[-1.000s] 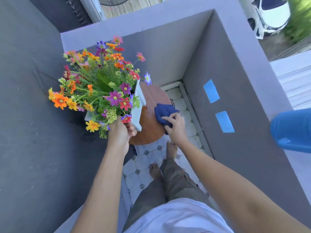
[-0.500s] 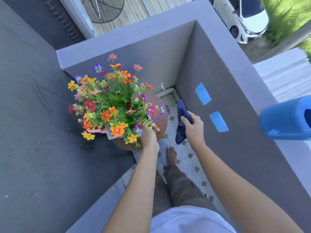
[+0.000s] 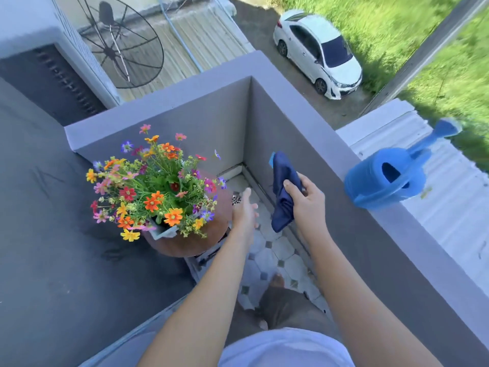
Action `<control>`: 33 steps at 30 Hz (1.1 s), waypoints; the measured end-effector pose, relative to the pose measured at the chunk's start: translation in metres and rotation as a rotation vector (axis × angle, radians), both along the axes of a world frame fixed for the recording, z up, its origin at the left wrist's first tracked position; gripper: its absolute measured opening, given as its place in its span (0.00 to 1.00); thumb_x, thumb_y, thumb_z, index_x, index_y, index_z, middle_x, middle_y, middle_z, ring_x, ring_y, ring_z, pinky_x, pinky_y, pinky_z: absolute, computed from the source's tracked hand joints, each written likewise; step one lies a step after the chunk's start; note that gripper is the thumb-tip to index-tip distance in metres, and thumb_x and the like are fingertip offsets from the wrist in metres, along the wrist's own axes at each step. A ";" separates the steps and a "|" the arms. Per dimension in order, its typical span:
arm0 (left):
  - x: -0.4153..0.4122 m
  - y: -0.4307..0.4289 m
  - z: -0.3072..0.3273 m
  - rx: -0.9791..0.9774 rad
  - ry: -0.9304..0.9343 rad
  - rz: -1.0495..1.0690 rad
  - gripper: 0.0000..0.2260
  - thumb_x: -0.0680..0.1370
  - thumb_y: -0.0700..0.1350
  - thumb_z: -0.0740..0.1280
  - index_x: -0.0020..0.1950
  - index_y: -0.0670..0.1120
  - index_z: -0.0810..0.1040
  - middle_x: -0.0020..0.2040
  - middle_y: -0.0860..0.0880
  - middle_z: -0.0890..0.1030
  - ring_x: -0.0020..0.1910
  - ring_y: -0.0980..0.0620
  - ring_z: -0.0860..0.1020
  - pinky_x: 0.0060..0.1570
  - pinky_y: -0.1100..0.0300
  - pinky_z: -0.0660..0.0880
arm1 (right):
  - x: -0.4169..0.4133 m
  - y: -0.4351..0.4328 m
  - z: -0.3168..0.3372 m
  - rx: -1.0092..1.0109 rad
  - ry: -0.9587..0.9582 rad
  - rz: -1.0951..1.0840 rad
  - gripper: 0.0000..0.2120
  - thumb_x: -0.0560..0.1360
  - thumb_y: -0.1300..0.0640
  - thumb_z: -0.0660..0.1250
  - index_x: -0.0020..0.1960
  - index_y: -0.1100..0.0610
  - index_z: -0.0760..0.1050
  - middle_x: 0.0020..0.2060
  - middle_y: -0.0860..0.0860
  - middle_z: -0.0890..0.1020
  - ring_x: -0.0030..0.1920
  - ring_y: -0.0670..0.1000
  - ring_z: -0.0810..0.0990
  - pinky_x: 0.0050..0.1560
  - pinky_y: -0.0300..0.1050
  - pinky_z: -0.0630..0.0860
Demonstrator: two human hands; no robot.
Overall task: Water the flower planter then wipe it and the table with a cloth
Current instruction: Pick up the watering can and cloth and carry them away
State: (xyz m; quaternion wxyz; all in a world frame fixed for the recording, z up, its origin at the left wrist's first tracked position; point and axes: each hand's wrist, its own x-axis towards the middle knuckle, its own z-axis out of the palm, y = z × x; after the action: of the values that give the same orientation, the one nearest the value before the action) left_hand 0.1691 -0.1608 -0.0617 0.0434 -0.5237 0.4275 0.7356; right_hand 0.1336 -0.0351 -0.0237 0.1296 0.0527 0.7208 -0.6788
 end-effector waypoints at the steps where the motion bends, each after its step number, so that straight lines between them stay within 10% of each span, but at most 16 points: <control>1: -0.008 0.009 0.012 -0.042 0.030 -0.031 0.12 0.77 0.58 0.62 0.43 0.50 0.72 0.41 0.49 0.77 0.26 0.53 0.68 0.26 0.62 0.62 | -0.003 0.008 0.012 -0.010 0.021 -0.019 0.12 0.78 0.57 0.68 0.56 0.44 0.84 0.47 0.42 0.88 0.45 0.41 0.85 0.44 0.35 0.80; 12: -0.108 0.183 0.174 0.024 0.518 -0.203 0.11 0.68 0.52 0.65 0.44 0.46 0.78 0.28 0.54 0.75 0.22 0.54 0.66 0.21 0.65 0.61 | -0.067 0.196 0.162 -0.254 0.264 -0.320 0.05 0.77 0.53 0.70 0.51 0.50 0.84 0.44 0.51 0.84 0.45 0.52 0.81 0.45 0.46 0.78; 21: -0.138 0.319 0.136 0.422 0.356 0.029 0.16 0.75 0.55 0.67 0.41 0.42 0.75 0.28 0.51 0.68 0.20 0.55 0.61 0.18 0.63 0.61 | -0.081 0.345 0.161 -0.341 0.101 -0.495 0.09 0.80 0.55 0.67 0.56 0.48 0.85 0.49 0.51 0.87 0.48 0.49 0.85 0.45 0.44 0.81; 33: -0.155 0.338 0.110 0.205 0.264 0.106 0.15 0.78 0.56 0.65 0.51 0.45 0.76 0.46 0.51 0.78 0.28 0.54 0.66 0.20 0.64 0.64 | -0.080 0.362 0.137 -0.440 -0.066 -0.357 0.08 0.81 0.55 0.67 0.54 0.49 0.86 0.49 0.52 0.88 0.47 0.49 0.86 0.43 0.40 0.82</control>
State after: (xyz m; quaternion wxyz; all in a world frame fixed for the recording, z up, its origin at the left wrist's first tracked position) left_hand 0.0140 0.1772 0.0485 0.0014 -0.4373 0.3241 0.8389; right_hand 0.0535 0.3273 0.1136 0.0396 0.1713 0.5311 -0.8289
